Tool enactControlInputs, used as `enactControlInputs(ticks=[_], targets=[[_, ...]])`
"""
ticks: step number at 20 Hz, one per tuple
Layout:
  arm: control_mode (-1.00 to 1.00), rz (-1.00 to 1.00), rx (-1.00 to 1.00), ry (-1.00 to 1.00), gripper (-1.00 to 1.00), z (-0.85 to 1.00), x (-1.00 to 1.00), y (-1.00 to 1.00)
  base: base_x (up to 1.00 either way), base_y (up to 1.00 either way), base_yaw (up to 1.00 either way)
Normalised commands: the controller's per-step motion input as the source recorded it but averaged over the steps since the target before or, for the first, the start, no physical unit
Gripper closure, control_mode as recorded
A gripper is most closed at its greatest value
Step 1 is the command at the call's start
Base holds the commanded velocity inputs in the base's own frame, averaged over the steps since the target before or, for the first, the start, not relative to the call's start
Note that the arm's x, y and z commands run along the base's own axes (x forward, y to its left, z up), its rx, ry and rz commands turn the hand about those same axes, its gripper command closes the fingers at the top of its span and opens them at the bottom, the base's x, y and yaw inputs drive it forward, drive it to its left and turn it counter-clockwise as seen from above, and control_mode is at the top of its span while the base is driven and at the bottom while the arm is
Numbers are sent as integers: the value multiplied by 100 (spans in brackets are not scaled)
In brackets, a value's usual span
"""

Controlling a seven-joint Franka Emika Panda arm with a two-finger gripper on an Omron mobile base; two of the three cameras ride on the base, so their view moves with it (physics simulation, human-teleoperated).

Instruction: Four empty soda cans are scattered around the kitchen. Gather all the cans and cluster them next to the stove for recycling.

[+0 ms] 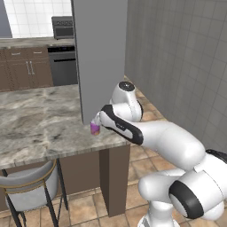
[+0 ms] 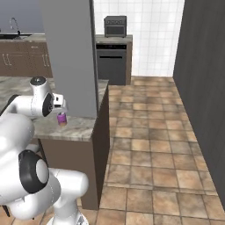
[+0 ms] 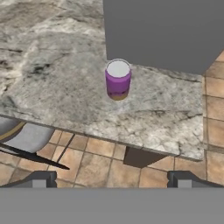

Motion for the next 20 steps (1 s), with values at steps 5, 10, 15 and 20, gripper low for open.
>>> enactControlInputs(ticks=[5, 10, 15, 20], targets=[[-100, 0, 0, 0, -100, -4, 3, 5, 0, 0, 0], [-100, 0, 0, 0, -100, -7, 7, 6, 0, 0, 0], [-100, 0, 0, 1, -100, -5, 15, 0, 0, 0, 0], [-100, 0, 0, 3, -100, -4, 25, 0, 0, 0, 0]])
